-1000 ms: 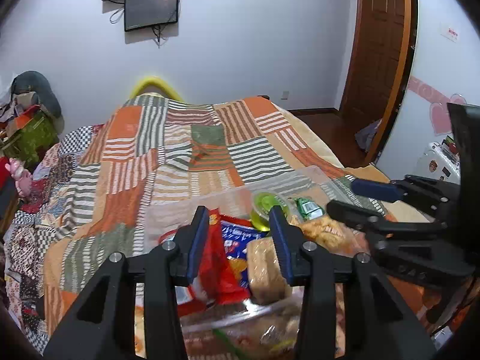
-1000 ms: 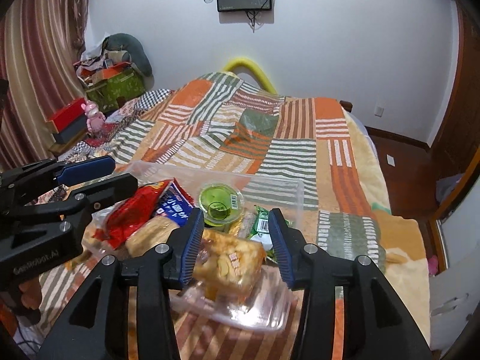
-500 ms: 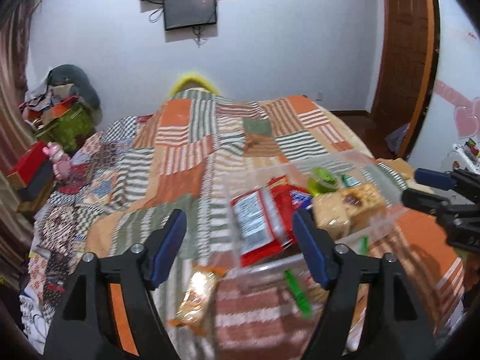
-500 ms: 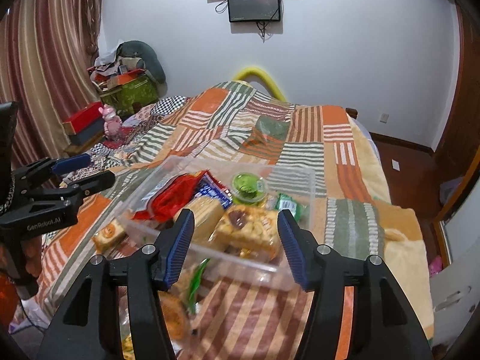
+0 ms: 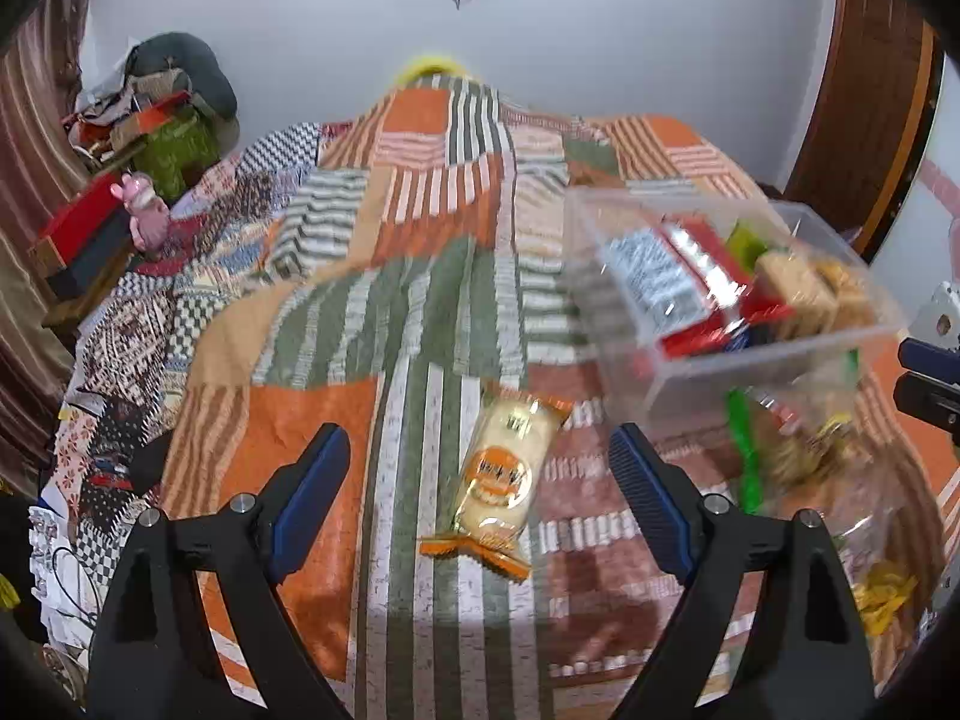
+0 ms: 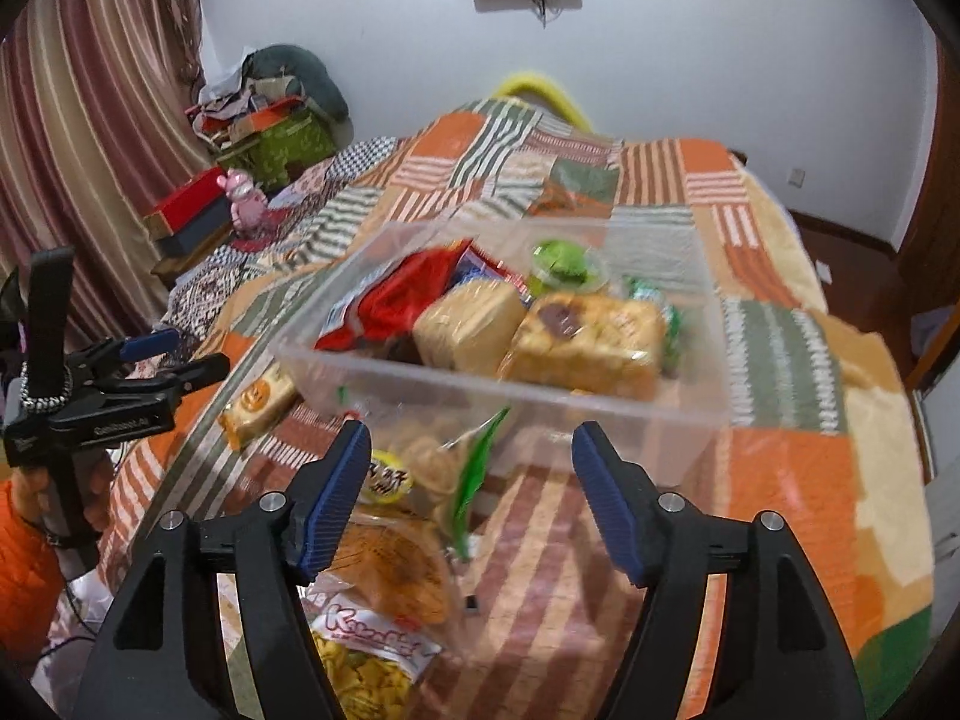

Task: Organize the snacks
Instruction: 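Grasp the cream bread pack with the left gripper while the right grasps the clear pastry bag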

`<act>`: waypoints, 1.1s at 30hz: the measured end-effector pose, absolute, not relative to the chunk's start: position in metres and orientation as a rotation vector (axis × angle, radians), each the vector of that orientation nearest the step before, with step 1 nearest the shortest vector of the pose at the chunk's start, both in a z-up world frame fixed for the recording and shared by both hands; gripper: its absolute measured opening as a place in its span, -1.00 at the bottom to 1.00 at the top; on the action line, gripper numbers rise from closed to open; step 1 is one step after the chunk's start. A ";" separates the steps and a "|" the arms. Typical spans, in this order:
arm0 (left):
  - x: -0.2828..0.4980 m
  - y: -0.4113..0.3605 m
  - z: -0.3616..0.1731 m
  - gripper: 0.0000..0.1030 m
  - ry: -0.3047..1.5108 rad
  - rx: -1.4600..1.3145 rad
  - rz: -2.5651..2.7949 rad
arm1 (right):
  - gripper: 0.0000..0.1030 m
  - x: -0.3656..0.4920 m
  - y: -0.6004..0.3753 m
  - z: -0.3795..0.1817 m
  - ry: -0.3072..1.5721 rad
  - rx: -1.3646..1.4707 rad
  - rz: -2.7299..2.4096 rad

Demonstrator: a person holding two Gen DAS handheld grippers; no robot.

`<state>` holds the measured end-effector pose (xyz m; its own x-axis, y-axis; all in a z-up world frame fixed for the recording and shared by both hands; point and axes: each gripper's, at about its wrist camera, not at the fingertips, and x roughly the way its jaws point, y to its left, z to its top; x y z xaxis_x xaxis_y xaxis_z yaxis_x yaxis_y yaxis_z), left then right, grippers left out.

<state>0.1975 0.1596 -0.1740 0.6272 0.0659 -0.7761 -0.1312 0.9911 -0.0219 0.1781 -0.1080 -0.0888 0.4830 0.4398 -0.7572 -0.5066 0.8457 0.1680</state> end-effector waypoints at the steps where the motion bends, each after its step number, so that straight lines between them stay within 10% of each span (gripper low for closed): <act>1: 0.199 0.161 -0.179 0.72 0.896 -0.079 0.109 | 0.30 0.180 -0.104 -0.094 0.916 -0.083 0.583; 13: 0.224 0.161 -0.228 0.47 0.945 -0.052 0.053 | 0.30 0.185 -0.074 -0.126 1.012 -0.134 0.604; 24: 0.212 0.173 -0.223 -0.37 0.914 -0.077 0.040 | 0.16 0.182 -0.069 -0.130 1.018 -0.152 0.622; 33: 0.190 0.160 -0.198 -0.37 0.884 -0.071 0.034 | -0.10 0.174 -0.078 -0.119 0.980 -0.151 0.616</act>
<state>0.1902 0.1597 -0.1977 0.6339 0.0002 -0.7735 -0.0589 0.9971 -0.0479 0.1736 -0.0781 -0.1189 0.4024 0.4193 -0.8138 -0.5514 0.8206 0.1502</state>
